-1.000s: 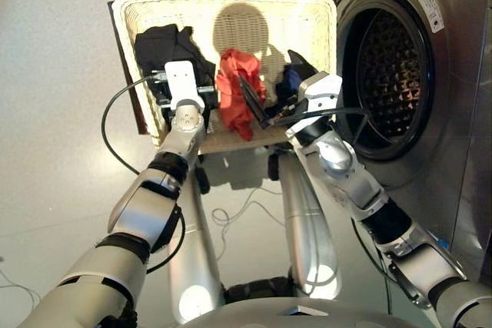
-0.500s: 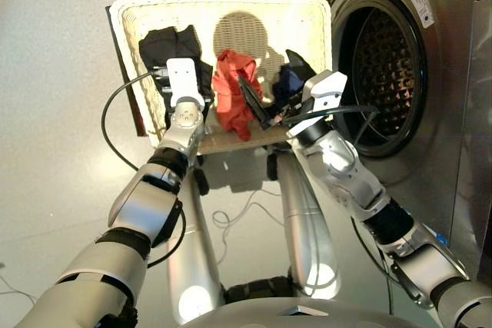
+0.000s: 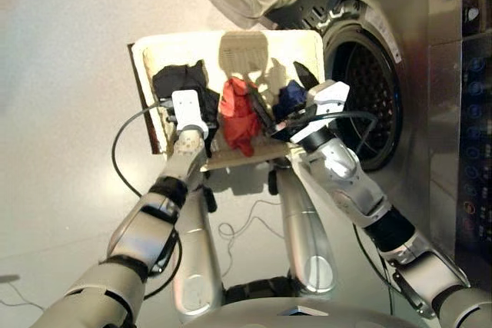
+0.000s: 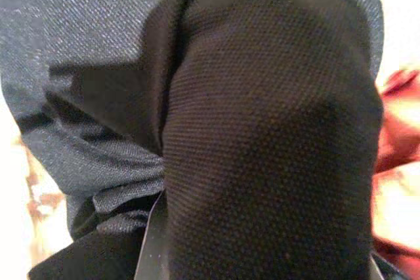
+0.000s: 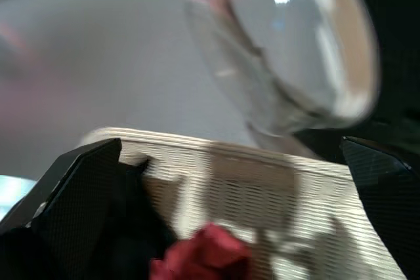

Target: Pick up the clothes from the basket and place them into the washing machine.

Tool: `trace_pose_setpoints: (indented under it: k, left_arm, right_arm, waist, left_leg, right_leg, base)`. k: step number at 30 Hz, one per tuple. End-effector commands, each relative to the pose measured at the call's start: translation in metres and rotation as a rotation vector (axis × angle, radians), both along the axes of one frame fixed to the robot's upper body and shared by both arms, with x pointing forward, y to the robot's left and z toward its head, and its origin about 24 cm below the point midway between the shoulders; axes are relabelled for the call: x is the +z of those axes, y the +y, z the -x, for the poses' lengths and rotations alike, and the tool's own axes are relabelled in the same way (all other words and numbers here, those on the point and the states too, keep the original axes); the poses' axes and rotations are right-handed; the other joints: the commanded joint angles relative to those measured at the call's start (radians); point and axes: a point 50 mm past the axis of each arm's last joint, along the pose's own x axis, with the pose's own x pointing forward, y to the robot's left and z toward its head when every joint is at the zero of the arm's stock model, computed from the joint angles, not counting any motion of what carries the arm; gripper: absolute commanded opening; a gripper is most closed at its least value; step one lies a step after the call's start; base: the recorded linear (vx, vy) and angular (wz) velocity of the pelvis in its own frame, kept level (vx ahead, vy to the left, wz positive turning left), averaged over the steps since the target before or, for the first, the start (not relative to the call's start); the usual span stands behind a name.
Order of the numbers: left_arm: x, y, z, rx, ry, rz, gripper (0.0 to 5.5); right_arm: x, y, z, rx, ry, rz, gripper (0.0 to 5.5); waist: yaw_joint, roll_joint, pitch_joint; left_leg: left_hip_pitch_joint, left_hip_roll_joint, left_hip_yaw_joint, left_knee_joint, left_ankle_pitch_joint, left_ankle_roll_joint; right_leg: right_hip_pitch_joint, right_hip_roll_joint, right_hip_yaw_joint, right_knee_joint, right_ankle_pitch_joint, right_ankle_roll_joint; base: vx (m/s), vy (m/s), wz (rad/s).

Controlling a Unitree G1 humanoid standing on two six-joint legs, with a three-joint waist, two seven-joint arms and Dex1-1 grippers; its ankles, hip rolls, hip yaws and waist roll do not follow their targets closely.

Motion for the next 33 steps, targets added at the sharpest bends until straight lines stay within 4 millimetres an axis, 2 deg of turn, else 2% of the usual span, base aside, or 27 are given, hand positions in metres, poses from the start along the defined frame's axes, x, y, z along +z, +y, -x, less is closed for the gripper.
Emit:
trace_pose_setpoints:
  k: [1,6,9,12,15,17,20,25,28,33]
  left_arm:
    - [0.044,0.004,0.013,-0.077,-0.259,-0.001,0.00]
    - [0.086,-0.006,0.036,-0.236,-0.486,0.004,0.00]
    - [0.109,-0.015,0.048,-0.391,-0.593,0.058,0.00]
    - [0.119,-0.023,0.060,-0.547,-0.629,0.064,0.00]
    - [0.126,-0.029,0.066,-0.635,-0.653,0.049,0.00]
    - [0.138,-0.035,0.073,-0.772,-0.676,0.016,0.00]
    - [0.143,-0.041,0.078,-0.895,-0.656,-0.019,0.00]
    - [0.149,-0.057,0.085,-1.055,-0.632,-0.071,0.00]
    - [0.147,-0.065,0.088,-1.116,-0.607,-0.078,0.00]
    - [0.143,-0.074,0.087,-1.147,-0.576,-0.053,0.00]
  right_arm:
    - [0.004,-0.019,-0.005,-0.101,-0.071,0.055,5.50]
    - [-0.013,-0.029,-0.013,-0.107,0.002,0.122,5.50]
    - [-0.006,-0.020,-0.010,0.043,-0.041,0.268,5.50]
    - [0.003,-0.020,-0.002,0.185,-0.064,0.385,5.50]
    - [0.012,-0.015,0.001,0.261,-0.087,0.417,5.50]
    - [0.026,-0.001,0.003,0.366,-0.136,0.469,5.50]
    - [0.038,0.020,0.007,0.490,-0.184,0.557,5.50]
    - [0.055,0.050,-0.003,0.508,-0.290,0.666,5.50]
    - [0.066,0.065,-0.005,0.505,-0.356,0.669,5.50]
    - [0.080,0.078,-0.002,0.501,-0.420,0.629,5.50]
  waist:
    - [0.038,0.047,-0.010]
    - [0.063,0.058,-0.010]
    - [0.069,0.055,-0.010]
    - [0.073,0.052,-0.010]
    - [0.075,0.056,-0.010]
    - [0.079,0.063,-0.010]
    - [0.081,0.067,-0.011]
    - [0.087,0.078,-0.013]
    - [0.088,0.084,-0.013]
    - [0.089,0.091,-0.011]
  left_leg:
    - [0.003,-0.039,-0.007,-0.023,0.015,-0.020]
    - [0.033,-0.051,-0.019,-0.047,0.018,-0.020]
    - [0.041,-0.052,-0.020,-0.054,0.018,-0.023]
    - [0.047,-0.052,-0.023,-0.052,0.019,-0.025]
    - [0.050,-0.053,-0.024,-0.048,0.018,-0.025]
    - [0.060,-0.052,-0.025,-0.044,0.012,-0.025]
    - [0.064,-0.051,-0.023,-0.044,0.017,-0.025]
    - [0.071,-0.048,-0.022,-0.041,0.020,-0.027]
    - [0.076,-0.047,-0.022,-0.043,0.022,-0.027]
    - [0.080,-0.047,-0.023,-0.044,0.023,-0.026]
  right_leg:
    - [0.107,-0.045,0.000,-0.165,0.079,0.124]
    - [0.153,-0.060,-0.014,-0.194,0.081,0.125]
    - [0.159,-0.065,-0.017,-0.198,0.081,0.126]
    - [0.171,-0.070,-0.015,-0.204,0.083,0.128]
    - [0.177,-0.073,-0.015,-0.202,0.083,0.128]
    - [0.185,-0.077,-0.012,-0.196,0.078,0.129]
    - [0.187,-0.077,-0.006,-0.198,0.081,0.128]
    - [0.194,-0.077,-0.004,-0.197,0.079,0.128]
    - [0.193,-0.076,-0.001,-0.194,0.078,0.127]
    - [0.194,-0.076,0.004,-0.194,0.078,0.128]
  base:
    - [0.000,0.000,0.000]
    - [0.000,0.000,0.000]
    - [0.000,0.000,0.000]
    - [0.000,0.000,0.000]
    - [0.000,0.000,0.000]
    - [0.000,0.000,0.000]
    - [0.000,0.000,0.000]
    - [0.000,0.000,0.000]
    - [0.000,0.000,0.000]
    - [0.000,0.000,0.000]
